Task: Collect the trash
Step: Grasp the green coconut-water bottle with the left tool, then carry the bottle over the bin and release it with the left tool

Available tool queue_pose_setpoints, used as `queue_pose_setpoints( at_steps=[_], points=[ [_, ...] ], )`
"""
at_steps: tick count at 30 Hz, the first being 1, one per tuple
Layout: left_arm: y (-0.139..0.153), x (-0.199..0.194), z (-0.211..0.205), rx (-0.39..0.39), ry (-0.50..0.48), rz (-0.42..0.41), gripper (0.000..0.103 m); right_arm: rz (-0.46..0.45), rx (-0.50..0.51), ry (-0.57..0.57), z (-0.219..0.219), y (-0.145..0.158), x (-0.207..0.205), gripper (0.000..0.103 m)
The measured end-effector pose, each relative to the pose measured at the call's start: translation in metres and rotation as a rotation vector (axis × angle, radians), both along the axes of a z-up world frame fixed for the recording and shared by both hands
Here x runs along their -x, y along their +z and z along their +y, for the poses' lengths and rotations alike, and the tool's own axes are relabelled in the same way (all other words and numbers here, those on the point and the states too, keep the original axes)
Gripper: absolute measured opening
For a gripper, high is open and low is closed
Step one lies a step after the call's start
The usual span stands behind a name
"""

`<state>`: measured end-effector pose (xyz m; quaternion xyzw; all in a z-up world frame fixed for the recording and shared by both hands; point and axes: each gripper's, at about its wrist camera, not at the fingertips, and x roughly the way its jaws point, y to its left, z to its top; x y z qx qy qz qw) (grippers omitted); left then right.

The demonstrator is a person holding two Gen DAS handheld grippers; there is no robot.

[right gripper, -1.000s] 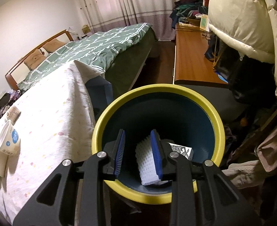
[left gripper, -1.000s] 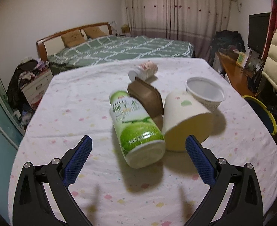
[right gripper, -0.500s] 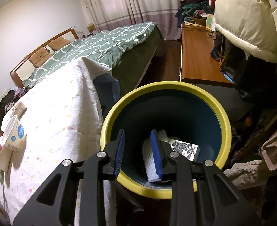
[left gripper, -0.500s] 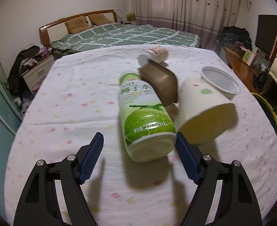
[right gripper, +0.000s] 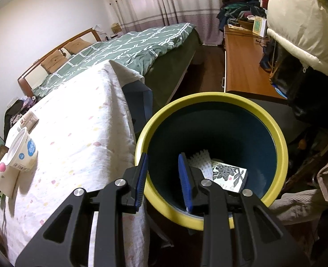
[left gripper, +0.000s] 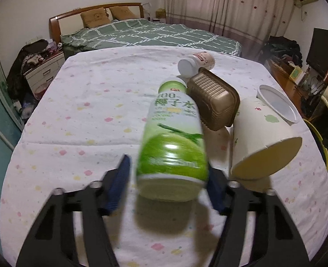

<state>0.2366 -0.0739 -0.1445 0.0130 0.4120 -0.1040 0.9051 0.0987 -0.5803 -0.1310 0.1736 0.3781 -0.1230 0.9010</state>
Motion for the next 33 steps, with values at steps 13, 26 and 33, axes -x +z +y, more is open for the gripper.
queue_pose_setpoints(
  at_steps=[13, 26, 33],
  points=[
    [0.073, 0.017, 0.006, -0.089, -0.013, -0.244, 0.051, -0.032, -0.001, 0.011, 0.002, 0.009, 0.009, 0.027],
    [0.09, -0.011, 0.015, -0.086, 0.025, -0.287, 0.051, -0.023, -0.001, 0.021, 0.006, 0.008, 0.009, 0.027],
    [0.101, -0.019, 0.009, -0.082, 0.017, -0.306, 0.051, -0.032, -0.004, 0.023, 0.005, 0.009, 0.013, 0.027]
  ],
)
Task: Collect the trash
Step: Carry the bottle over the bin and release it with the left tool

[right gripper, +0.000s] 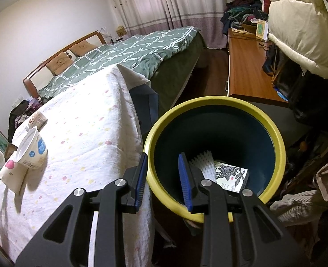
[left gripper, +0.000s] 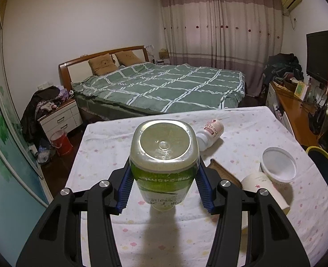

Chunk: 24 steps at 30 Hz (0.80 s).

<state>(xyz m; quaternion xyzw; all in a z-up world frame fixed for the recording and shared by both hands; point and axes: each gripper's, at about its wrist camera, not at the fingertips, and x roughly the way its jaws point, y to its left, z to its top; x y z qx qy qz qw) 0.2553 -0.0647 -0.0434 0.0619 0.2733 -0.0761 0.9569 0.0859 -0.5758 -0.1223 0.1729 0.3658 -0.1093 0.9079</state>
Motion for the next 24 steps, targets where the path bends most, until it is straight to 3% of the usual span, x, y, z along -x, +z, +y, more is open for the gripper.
queue_pose_setpoints(
  at_steps=[7, 14, 24],
  points=[
    [0.026, 0.019, -0.015, 0.0, -0.06, -0.025, 0.051, -0.023, -0.01, -0.003, -0.001, 0.005, 0.01, 0.027],
    [0.066, 0.053, -0.057, 0.004, -0.197, -0.069, 0.051, -0.051, -0.016, -0.027, -0.009, 0.011, 0.033, 0.027],
    [0.085, 0.072, -0.188, 0.063, -0.505, -0.042, 0.051, -0.057, 0.044, -0.119, -0.031, 0.012, 0.08, 0.027]
  ],
)
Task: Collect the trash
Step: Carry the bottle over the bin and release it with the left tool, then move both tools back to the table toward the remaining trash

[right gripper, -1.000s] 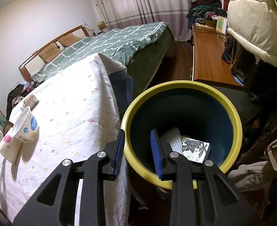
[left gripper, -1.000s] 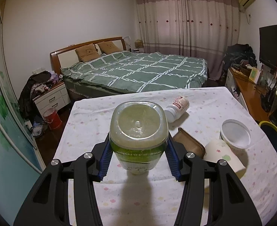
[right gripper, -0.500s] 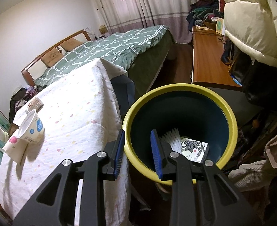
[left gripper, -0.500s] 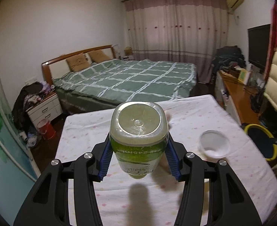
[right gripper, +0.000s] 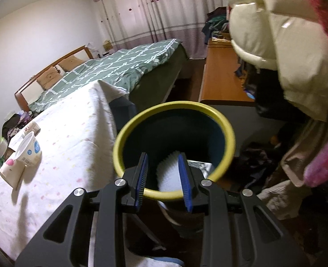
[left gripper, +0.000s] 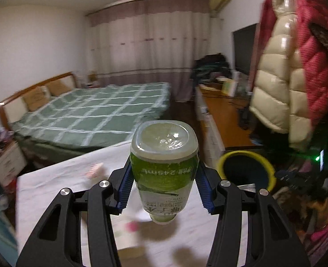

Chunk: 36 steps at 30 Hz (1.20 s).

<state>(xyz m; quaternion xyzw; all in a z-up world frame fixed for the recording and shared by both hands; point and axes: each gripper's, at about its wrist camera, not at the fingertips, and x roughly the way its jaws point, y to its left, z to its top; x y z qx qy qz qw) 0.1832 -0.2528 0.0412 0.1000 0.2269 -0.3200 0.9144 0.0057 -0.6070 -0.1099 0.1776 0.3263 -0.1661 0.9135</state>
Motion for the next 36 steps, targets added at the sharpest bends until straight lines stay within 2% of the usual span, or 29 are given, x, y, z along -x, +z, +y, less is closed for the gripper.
queue_pose_setpoints(
  at_steps=[4, 10, 16, 21, 23, 28, 32, 36],
  points=[
    [-0.005, 0.002, -0.066, 0.013, -0.103, 0.028, 0.051, -0.002, 0.006, -0.024, -0.011, -0.001, 0.021, 0.027],
    [-0.02, 0.002, -0.16, -0.009, -0.224, 0.065, 0.051, -0.001, -0.004, -0.043, -0.026, -0.009, 0.047, 0.027],
    [-0.062, -0.004, -0.247, -0.063, -0.305, 0.156, 0.051, 0.005, -0.032, -0.066, -0.044, -0.019, 0.061, 0.027],
    [-0.094, -0.01, -0.284, -0.1, -0.31, 0.202, 0.052, 0.009, -0.054, -0.083, -0.053, -0.026, 0.065, 0.027],
    [-0.099, -0.011, -0.289, -0.101, -0.286, 0.182, 0.071, 0.009, -0.058, -0.085, -0.052, -0.025, 0.067, 0.028],
    [-0.085, -0.008, -0.269, -0.062, -0.266, 0.153, 0.074, 0.003, -0.06, -0.082, -0.05, -0.022, 0.065, 0.03],
    [-0.061, -0.002, -0.22, -0.016, -0.233, 0.109, 0.083, 0.002, -0.054, -0.057, -0.04, -0.02, 0.058, 0.03],
    [-0.045, 0.003, -0.159, 0.009, -0.173, 0.075, 0.086, 0.005, -0.046, -0.022, -0.027, -0.017, 0.049, 0.03]
  ],
)
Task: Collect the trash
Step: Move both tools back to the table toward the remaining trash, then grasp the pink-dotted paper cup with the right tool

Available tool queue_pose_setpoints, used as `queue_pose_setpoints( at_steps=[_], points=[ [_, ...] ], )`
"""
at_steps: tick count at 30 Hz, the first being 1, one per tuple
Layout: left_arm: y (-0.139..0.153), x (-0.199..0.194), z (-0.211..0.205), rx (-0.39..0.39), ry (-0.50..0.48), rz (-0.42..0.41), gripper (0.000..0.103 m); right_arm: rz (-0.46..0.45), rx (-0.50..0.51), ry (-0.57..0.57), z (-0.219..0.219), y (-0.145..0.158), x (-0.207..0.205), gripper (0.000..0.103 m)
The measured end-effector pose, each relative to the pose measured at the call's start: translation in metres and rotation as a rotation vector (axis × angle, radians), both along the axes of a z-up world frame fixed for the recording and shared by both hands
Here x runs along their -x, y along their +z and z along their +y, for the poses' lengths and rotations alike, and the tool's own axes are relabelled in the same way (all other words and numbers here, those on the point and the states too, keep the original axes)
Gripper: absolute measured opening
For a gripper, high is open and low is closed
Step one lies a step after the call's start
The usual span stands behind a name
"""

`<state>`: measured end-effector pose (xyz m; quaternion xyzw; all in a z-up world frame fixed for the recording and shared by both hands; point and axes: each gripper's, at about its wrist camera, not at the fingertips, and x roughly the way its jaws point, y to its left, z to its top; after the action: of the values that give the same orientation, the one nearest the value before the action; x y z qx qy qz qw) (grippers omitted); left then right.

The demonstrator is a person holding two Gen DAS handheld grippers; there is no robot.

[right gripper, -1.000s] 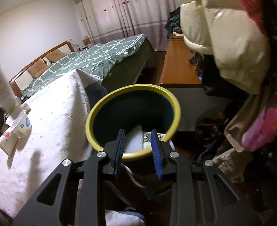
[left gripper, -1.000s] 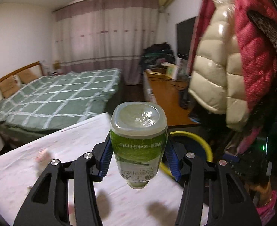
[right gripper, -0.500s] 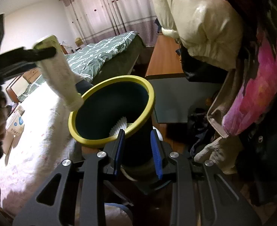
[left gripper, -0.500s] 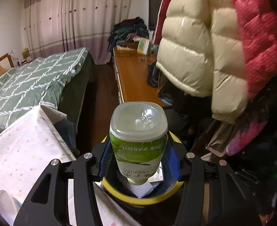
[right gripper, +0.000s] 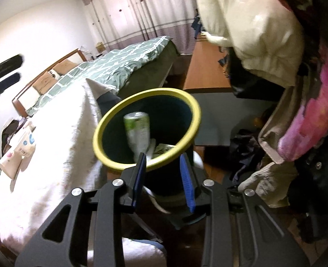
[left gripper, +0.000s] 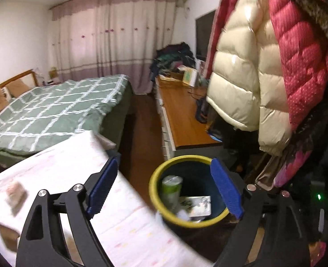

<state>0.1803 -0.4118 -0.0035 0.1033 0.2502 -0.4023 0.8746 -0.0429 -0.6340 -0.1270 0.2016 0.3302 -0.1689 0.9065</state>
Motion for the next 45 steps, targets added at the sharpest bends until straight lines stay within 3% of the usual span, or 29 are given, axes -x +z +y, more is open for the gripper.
queue_pose_setpoints(
  at_steps=[4, 11, 20, 26, 33, 38, 45],
  points=[
    [0.01, -0.002, 0.072, 0.03, 0.1, -0.004, 0.089, 0.004, 0.013, 0.04, 0.018, 0.004, -0.012, 0.031],
    [0.012, -0.012, 0.209, 0.067, 0.358, -0.031, 0.092, 0.009, 0.033, 0.144, 0.058, 0.015, -0.045, 0.031],
    [-0.026, -0.033, 0.352, 0.076, 0.65, -0.006, 0.093, -0.008, 0.066, 0.327, 0.136, 0.036, -0.1, 0.034],
    [-0.058, -0.048, 0.396, 0.053, 0.749, -0.012, 0.093, -0.002, 0.057, 0.464, 0.194, 0.04, -0.141, 0.034],
    [-0.08, -0.061, 0.397, 0.008, 0.822, -0.068, 0.093, -0.01, 0.071, 0.556, 0.247, 0.058, -0.187, 0.034],
    [-0.088, -0.069, 0.405, 0.017, 0.849, -0.056, 0.093, -0.04, 0.084, 0.656, 0.287, 0.069, -0.184, 0.034],
    [-0.089, -0.068, 0.422, 0.037, 0.911, -0.055, 0.094, -0.025, 0.049, 0.733, 0.331, 0.054, -0.164, 0.034]
  ],
)
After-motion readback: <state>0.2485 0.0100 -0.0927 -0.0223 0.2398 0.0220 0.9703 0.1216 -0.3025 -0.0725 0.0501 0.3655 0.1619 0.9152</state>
